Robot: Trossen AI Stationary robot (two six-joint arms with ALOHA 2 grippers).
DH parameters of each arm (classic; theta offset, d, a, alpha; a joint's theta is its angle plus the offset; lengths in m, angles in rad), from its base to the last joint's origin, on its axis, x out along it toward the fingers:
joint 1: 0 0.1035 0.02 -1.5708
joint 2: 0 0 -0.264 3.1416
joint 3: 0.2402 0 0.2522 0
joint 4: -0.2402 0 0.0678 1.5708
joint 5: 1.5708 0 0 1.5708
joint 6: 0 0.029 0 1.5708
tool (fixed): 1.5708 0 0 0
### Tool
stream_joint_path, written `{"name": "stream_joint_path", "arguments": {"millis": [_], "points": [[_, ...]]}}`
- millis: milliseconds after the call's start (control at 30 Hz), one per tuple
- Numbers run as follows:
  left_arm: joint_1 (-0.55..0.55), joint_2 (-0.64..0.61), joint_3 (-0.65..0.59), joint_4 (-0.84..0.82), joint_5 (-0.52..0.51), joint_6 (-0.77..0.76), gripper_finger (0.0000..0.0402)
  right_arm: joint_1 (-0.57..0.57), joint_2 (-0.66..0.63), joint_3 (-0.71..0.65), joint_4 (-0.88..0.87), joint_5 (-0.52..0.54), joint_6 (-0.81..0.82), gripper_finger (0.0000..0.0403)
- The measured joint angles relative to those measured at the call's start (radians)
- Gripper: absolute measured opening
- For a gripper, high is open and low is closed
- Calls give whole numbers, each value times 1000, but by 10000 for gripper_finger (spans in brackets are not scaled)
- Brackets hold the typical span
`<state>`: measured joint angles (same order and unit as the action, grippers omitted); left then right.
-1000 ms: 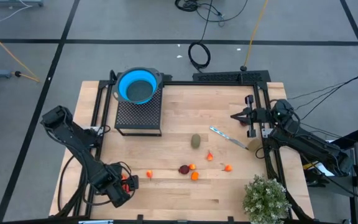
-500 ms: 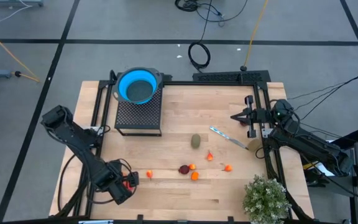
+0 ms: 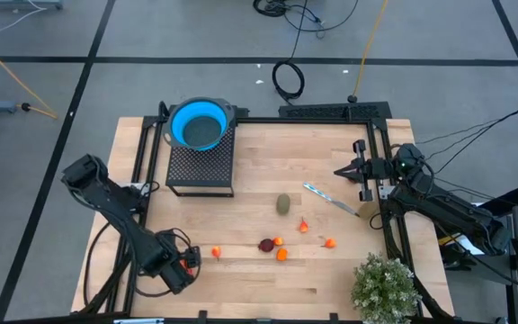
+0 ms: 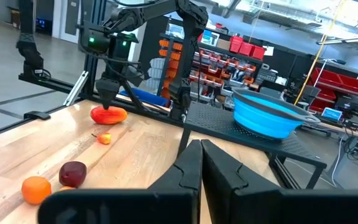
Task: Pick & Place Fruit
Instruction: Put the orange mango into the blue strainer bowl on the shelf
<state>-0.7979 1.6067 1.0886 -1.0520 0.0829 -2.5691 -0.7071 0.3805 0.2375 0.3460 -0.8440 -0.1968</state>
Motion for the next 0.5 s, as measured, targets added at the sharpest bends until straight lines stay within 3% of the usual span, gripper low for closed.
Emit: {"name": "stream_joint_path", "arguments": {"millis": [500], "points": [[6,11,0,-32,-11,3,392,0,0,-1,0,-25,0,0]]}}
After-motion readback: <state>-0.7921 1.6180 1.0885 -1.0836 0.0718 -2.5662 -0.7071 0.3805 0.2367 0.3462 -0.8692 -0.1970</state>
